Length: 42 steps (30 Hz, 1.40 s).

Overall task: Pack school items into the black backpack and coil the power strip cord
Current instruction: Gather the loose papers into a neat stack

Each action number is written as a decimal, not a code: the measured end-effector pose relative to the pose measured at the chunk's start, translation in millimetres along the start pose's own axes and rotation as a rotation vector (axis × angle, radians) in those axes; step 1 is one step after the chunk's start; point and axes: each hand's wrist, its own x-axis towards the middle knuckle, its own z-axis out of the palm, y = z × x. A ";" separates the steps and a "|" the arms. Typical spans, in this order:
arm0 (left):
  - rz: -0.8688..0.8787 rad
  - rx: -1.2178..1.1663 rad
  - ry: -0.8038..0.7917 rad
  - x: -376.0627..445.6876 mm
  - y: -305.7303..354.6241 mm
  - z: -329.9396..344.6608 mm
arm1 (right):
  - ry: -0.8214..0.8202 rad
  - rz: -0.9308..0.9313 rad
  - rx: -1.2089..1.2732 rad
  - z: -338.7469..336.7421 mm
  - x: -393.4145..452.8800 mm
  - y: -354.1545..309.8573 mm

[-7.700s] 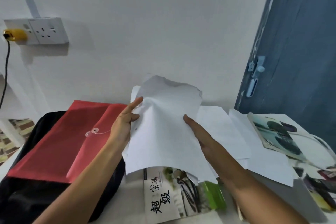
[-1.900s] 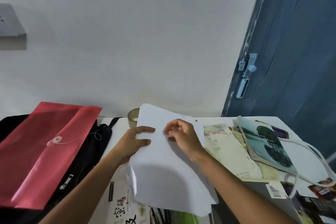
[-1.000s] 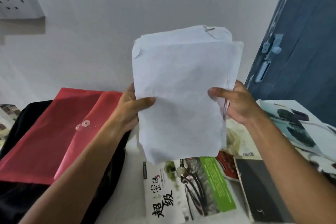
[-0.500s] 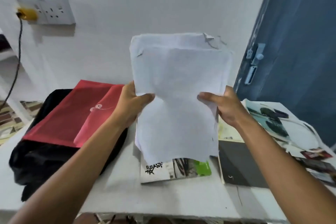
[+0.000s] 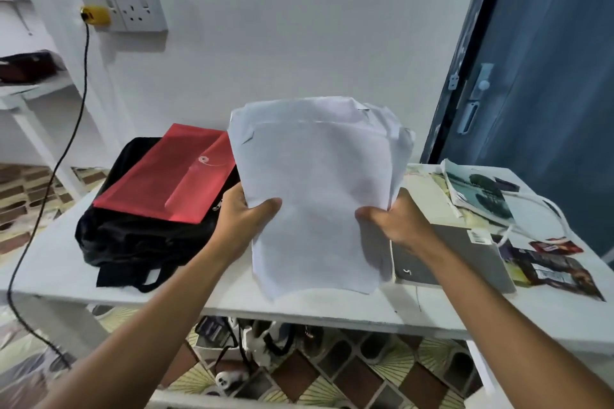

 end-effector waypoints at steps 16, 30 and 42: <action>-0.079 0.047 -0.102 -28.7 -12.9 2.0 | 0.003 0.061 0.207 9.4 -42.5 27.4; -0.220 0.400 -0.167 -41.2 -27.0 -3.1 | 0.067 0.069 0.199 22.8 -43.5 42.3; -0.221 0.513 -0.169 -48.9 -36.9 -3.5 | 0.063 0.081 0.119 34.3 -46.4 52.9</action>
